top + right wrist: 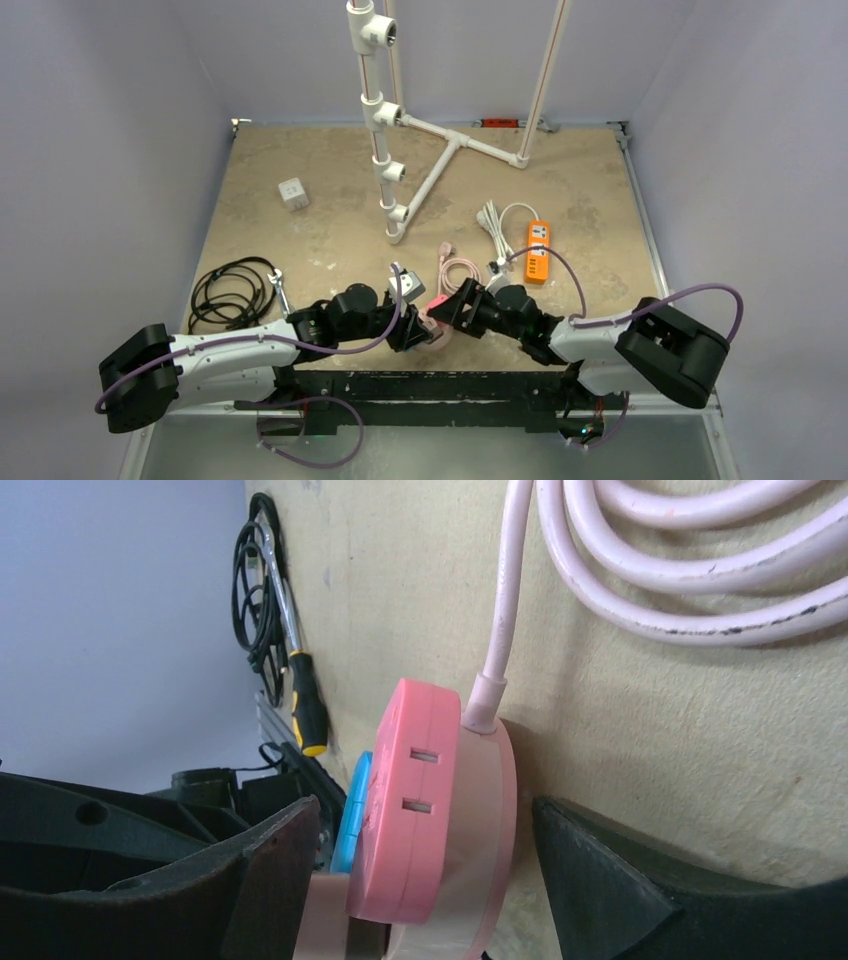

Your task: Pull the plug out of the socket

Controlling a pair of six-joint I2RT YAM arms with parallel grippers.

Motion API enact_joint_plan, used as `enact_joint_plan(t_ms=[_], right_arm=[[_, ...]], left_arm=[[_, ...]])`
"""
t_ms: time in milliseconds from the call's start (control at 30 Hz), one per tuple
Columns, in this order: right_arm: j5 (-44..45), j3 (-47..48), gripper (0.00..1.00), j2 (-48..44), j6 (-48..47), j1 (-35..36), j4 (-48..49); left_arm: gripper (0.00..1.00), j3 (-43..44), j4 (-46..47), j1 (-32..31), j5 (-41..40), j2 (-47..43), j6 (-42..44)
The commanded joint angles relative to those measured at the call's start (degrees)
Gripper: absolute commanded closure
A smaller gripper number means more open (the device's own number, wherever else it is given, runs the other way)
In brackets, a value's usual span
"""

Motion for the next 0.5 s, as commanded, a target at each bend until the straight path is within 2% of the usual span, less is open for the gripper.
enact_joint_plan(t_ms=[0,100,200,467], right_arm=[[-2.9,-1.0,0.23,2.0,3.6,0.0,7.7],[-2.7,-1.6,0.30,2.8,5.2,0.0,10.0],[-1.9,-2.0,0.42,2.4,6.0,0.0,10.2],[-0.1,-2.3,0.75,0.2,5.0,0.0,7.0]], left_arm=[[1.00,0.1,3.4,-0.1,1.0,-0.8,0.7],[1.00,0.0,3.5,-0.1,1.2,-0.7,0.9],[1.00,0.1,3.3,-0.1,0.8,-0.6,0.8],[1.00,0.4,1.4,0.0,-7.2,-0.5,-4.6]])
